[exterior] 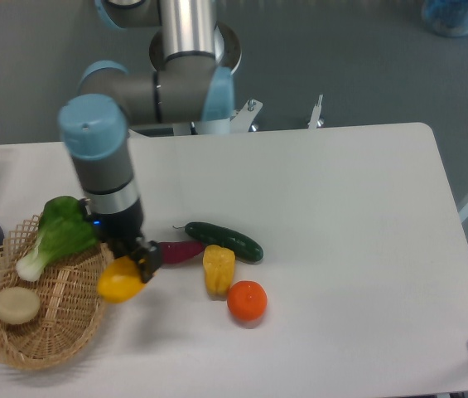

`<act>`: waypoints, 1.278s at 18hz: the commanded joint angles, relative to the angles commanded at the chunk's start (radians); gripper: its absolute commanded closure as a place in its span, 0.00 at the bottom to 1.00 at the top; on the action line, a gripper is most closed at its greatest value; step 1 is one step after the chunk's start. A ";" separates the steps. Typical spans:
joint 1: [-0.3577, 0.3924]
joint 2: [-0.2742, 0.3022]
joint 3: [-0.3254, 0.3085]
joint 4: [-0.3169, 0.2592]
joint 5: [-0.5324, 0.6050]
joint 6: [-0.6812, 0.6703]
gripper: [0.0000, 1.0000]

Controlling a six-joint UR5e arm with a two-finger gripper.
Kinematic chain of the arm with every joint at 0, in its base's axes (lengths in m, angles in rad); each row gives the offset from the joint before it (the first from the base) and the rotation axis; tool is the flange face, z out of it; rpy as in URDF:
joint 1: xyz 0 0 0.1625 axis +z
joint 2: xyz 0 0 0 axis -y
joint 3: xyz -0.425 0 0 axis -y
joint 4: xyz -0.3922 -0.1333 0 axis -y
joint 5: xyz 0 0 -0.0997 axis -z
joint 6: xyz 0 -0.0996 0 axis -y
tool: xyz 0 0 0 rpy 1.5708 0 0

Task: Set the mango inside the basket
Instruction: 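Lower the mango into the basket beside the onion and open the gripper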

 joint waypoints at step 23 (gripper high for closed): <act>-0.055 -0.144 0.130 0.008 -0.063 -0.203 0.00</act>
